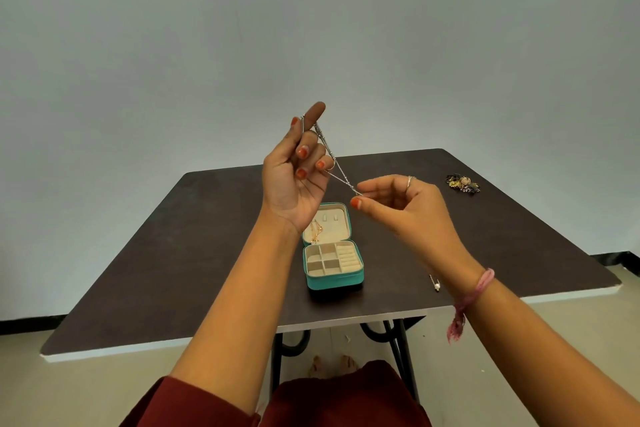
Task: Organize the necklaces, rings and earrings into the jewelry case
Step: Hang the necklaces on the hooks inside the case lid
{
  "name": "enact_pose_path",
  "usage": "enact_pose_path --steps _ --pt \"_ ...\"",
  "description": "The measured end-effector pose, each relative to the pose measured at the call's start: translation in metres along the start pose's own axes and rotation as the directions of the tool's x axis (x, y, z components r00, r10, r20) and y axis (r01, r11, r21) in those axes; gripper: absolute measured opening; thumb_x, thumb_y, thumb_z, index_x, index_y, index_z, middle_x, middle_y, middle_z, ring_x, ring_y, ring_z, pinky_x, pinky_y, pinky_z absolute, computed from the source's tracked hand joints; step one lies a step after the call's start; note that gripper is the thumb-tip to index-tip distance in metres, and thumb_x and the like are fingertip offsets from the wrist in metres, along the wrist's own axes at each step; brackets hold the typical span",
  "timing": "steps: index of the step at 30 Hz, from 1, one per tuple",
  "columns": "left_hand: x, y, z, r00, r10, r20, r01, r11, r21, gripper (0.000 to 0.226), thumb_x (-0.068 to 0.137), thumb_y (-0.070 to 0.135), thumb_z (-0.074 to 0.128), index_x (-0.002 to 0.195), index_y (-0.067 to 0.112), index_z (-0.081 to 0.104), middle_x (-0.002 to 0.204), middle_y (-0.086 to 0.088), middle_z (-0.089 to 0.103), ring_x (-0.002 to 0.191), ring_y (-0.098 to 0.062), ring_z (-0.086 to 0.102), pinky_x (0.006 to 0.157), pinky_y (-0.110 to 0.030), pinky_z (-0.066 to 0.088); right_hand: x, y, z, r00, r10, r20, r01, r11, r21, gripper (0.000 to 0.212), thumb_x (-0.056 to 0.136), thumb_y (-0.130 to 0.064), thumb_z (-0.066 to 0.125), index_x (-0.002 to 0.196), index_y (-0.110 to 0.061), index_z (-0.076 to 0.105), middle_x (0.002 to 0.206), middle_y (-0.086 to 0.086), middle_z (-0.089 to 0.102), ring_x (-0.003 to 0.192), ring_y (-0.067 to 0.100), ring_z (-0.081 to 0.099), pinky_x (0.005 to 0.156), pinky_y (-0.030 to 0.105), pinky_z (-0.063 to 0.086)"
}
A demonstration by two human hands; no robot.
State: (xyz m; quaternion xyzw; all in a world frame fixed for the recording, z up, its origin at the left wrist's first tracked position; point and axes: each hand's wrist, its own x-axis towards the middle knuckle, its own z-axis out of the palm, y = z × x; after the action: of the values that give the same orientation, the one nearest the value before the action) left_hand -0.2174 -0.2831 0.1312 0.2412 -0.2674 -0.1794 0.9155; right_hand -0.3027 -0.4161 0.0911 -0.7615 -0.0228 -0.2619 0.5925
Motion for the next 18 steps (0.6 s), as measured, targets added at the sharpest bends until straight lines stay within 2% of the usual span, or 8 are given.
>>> enact_pose_path --steps 2,5,9,11,15,18 --pt "-0.0015 -0.0017 -0.0007 0.999 -0.003 -0.032 0.003 1.000 0.002 0.033 0.101 0.021 0.035 0.115 0.003 0.058 0.050 0.008 0.040 0.037 -0.005 0.031 0.044 -0.015 0.039 -0.0019 0.0008 -0.0006 0.988 -0.143 -0.064 0.128 0.973 -0.192 0.013 0.079 -0.016 0.076 0.090 -0.020 0.071 0.081 -0.007 0.071 0.076 0.003 0.065 0.069 0.013 0.052" --pt "-0.0023 -0.0024 -0.0029 0.997 -0.010 -0.075 0.008 0.999 -0.033 0.032 0.102 0.021 0.035 0.116 0.003 0.058 0.052 0.008 0.041 0.037 -0.005 0.032 0.045 -0.015 0.040 -0.0040 0.0023 0.0000 0.910 -0.402 -0.098 0.315 0.827 -0.466 0.009 0.080 -0.011 0.073 0.087 -0.017 0.071 0.080 -0.006 0.064 0.070 0.006 0.059 0.065 0.005 0.045" --pt "-0.0022 -0.0035 -0.0049 0.995 -0.034 -0.090 0.025 0.995 -0.092 0.031 0.102 0.019 0.036 0.116 0.002 0.057 0.054 0.007 0.044 0.038 -0.005 0.033 0.048 -0.016 0.043 -0.0036 0.0042 -0.0025 0.867 -0.497 -0.012 0.388 0.692 -0.609 0.012 0.083 -0.008 0.068 0.094 -0.014 0.068 0.079 -0.008 0.060 0.067 0.001 0.052 0.063 0.002 0.042" --pt "-0.0023 -0.0042 -0.0052 0.994 -0.039 -0.098 0.026 0.991 -0.133 0.031 0.102 0.018 0.036 0.116 0.001 0.057 0.056 0.006 0.045 0.039 -0.005 0.034 0.048 -0.016 0.044 -0.0044 0.0053 -0.0027 0.876 -0.482 0.027 0.401 0.694 -0.599 0.014 0.084 -0.008 0.067 0.096 -0.014 0.068 0.078 -0.007 0.063 0.067 0.003 0.054 0.063 0.004 0.043" --pt "-0.0016 -0.0034 -0.0065 0.991 -0.035 -0.126 0.007 0.977 -0.211 0.031 0.101 0.014 0.036 0.117 -0.001 0.057 0.059 0.004 0.048 0.041 -0.005 0.037 0.052 -0.014 0.045 -0.0056 0.0047 0.0017 0.953 -0.301 -0.030 0.278 0.912 -0.300 0.015 0.086 -0.010 0.067 0.098 -0.017 0.071 0.087 -0.006 0.072 0.078 0.005 0.065 0.068 0.010 0.050" --pt "-0.0014 -0.0019 -0.0070 0.988 -0.016 -0.151 -0.017 0.976 -0.216 0.029 0.098 0.010 0.040 0.119 -0.002 0.056 0.059 0.003 0.051 0.041 -0.005 0.039 0.054 -0.015 0.047 -0.0052 0.0039 0.0023 0.972 -0.235 -0.020 0.228 0.958 -0.177 0.019 0.084 -0.012 0.069 0.101 -0.019 0.072 0.089 -0.007 0.073 0.081 0.002 0.067 0.070 0.012 0.051"
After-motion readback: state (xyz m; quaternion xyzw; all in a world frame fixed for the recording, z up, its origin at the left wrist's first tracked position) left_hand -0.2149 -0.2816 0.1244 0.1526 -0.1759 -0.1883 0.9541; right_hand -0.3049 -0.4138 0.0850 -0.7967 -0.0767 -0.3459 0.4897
